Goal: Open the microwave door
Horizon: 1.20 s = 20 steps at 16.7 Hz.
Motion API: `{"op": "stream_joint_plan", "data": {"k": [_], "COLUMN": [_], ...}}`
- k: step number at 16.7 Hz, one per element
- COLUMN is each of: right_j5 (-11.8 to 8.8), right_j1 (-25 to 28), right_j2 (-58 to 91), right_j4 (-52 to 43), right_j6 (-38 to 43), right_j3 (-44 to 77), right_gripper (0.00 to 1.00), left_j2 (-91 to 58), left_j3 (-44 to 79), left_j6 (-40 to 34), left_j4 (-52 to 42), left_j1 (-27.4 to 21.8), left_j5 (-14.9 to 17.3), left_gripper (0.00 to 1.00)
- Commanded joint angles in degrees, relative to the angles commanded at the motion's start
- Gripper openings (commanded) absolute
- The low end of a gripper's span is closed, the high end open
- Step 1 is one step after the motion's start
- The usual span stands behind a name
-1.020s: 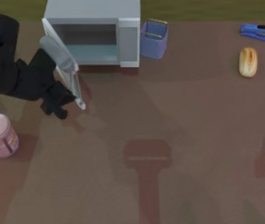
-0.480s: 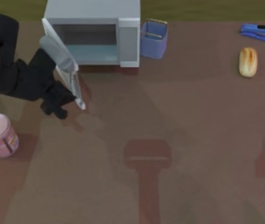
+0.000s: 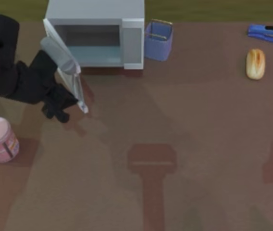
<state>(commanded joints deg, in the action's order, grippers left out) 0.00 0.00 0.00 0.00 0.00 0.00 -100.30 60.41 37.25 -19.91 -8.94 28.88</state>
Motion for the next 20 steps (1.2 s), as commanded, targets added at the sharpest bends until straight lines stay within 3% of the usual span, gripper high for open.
{"op": "stream_joint_plan", "data": {"k": [9,20], "right_j5": [0.0,0.0], "right_j1": [0.0,0.0], "right_j2": [0.0,0.0], "right_j4": [0.0,0.0], "right_j6": [0.0,0.0], "right_j3": [0.0,0.0], "right_gripper": [1.0,1.0], "left_j2": [-0.6,-0.63], "left_j3": [1.15,1.17], "left_j6": [5.31,5.6], "left_j4": [-3.17,-3.37], "left_j1": [1.97,2.1], "left_j5": [2.57,2.69], "left_gripper": [0.0,0.0]}}
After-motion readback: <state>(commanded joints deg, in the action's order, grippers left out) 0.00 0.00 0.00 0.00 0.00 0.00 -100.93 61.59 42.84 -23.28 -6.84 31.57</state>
